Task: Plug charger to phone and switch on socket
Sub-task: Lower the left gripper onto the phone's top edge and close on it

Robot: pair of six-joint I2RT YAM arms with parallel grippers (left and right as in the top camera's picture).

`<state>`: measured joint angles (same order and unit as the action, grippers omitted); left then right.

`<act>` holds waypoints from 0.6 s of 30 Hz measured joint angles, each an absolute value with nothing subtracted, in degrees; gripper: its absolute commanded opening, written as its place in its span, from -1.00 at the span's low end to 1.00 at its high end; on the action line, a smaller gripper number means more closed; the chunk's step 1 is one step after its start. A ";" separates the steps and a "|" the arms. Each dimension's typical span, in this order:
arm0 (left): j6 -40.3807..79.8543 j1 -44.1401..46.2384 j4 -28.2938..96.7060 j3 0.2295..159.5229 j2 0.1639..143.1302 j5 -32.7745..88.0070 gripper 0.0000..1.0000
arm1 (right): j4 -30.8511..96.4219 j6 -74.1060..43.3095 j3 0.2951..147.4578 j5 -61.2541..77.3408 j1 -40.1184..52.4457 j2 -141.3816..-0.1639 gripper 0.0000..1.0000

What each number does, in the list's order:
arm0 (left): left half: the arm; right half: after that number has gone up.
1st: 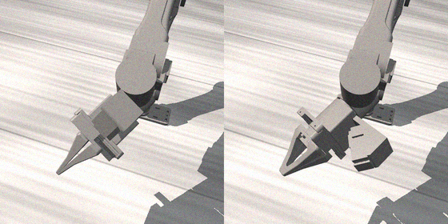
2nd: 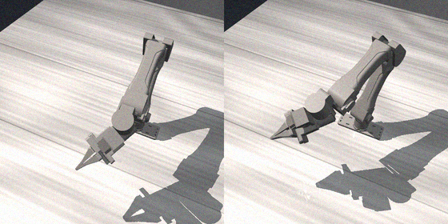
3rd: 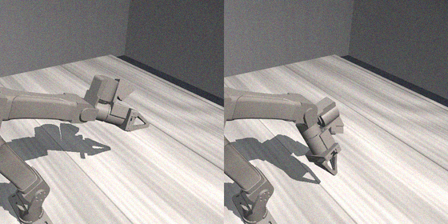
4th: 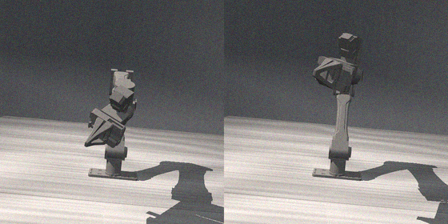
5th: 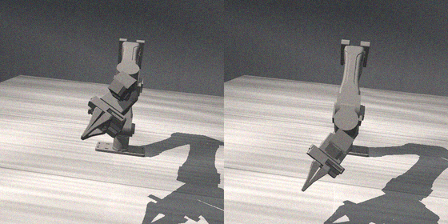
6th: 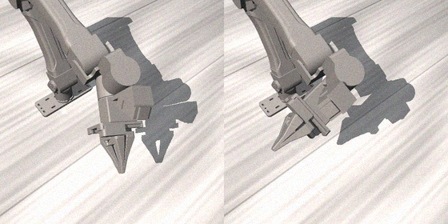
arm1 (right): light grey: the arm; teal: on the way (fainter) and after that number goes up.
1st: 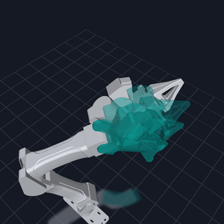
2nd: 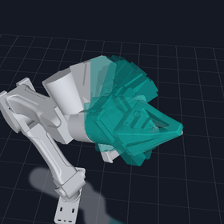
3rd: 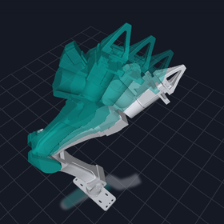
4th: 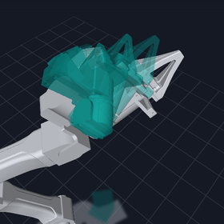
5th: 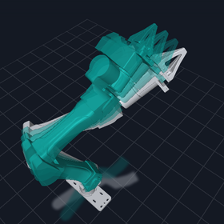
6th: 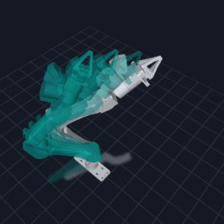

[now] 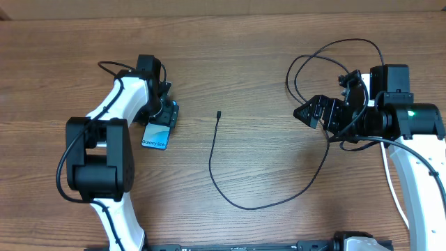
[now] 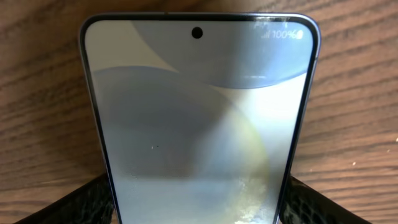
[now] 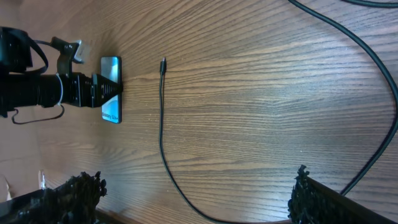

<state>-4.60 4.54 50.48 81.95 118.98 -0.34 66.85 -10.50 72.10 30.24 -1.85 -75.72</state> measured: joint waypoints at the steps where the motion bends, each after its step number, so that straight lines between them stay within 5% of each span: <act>1: -4.32 4.54 51.57 83.07 119.52 -0.12 0.65 | 66.87 -10.48 72.10 30.24 -1.85 -75.72 1.00; 14: 4.03 4.91 65.76 101.45 123.13 3.11 0.67 | 66.63 -10.48 72.10 30.24 -1.85 -75.72 1.00; 18: 5.43 4.91 67.22 102.50 123.13 3.25 0.83 | 66.61 -10.48 72.10 30.24 -1.85 -75.72 1.00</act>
